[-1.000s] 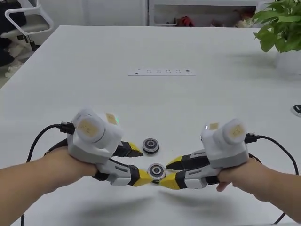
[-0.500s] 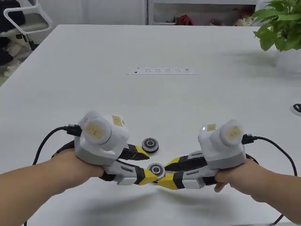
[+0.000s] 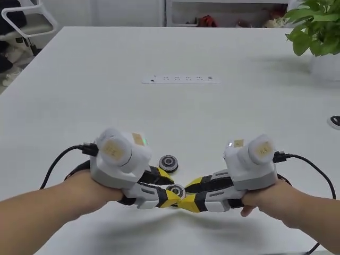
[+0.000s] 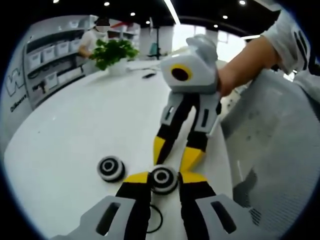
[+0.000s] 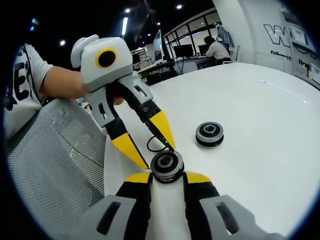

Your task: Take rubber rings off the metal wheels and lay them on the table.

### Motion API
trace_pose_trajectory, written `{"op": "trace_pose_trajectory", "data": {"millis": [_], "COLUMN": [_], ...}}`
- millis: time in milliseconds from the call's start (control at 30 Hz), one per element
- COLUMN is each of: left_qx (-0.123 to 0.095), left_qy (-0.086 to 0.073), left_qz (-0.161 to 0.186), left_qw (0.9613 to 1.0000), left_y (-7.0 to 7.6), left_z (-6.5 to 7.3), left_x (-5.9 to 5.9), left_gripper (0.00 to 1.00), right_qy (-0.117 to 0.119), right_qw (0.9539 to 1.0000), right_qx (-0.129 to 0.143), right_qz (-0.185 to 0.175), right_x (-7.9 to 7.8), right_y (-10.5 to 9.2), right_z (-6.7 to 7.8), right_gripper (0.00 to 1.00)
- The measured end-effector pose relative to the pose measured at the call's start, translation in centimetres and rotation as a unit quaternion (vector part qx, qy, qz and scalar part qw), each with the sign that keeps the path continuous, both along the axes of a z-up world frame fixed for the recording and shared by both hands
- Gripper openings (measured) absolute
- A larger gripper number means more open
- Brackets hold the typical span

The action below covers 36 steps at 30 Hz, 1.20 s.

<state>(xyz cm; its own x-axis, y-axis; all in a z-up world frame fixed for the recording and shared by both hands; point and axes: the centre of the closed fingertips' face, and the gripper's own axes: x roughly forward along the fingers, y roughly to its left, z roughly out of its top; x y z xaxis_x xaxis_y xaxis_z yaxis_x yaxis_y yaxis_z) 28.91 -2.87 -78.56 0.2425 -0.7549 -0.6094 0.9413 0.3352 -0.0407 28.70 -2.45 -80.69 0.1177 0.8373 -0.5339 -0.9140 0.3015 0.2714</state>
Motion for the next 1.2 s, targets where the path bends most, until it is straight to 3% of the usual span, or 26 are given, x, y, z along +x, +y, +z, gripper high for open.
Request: {"op": "trace_pose_trajectory", "data": {"millis": [233,500,933,1067,1133,1200], "left_qx": [0.017,0.013,0.006,0.004,0.002,0.002], "left_qy": [-0.005,-0.014,-0.017,-0.015,-0.014,-0.012], "left_qz": [-0.004,0.007,0.014,0.016,0.019,0.022], "left_qw": [0.9998,0.9998,0.9998,0.9997,0.9997,0.9997], "left_y": [0.20,0.30,0.32,0.32,0.32,0.32], "left_z": [-0.90,-0.79,-0.83,-0.80,-0.77,-0.77], "left_x": [-0.10,0.44,0.33,0.36,0.35,0.33], "left_gripper": [0.19,0.14,0.13,0.13,0.13,0.13], "right_qy": [-0.003,-0.009,-0.017,-0.034,-0.014,-0.018], "right_qw": [1.0000,0.9999,0.9998,0.9990,0.9997,0.9996], "right_qx": [0.002,0.001,-0.007,-0.021,-0.018,-0.019], "right_qz": [0.001,0.005,0.011,0.018,0.007,0.007], "right_x": [-0.05,-0.14,-0.11,0.12,0.10,0.23], "right_y": [0.02,0.07,-0.22,-0.52,-0.78,-0.87], "right_z": [0.05,0.05,-0.14,-0.34,-0.47,-0.55], "right_gripper": [0.21,0.21,0.17,0.10,0.05,0.02]}}
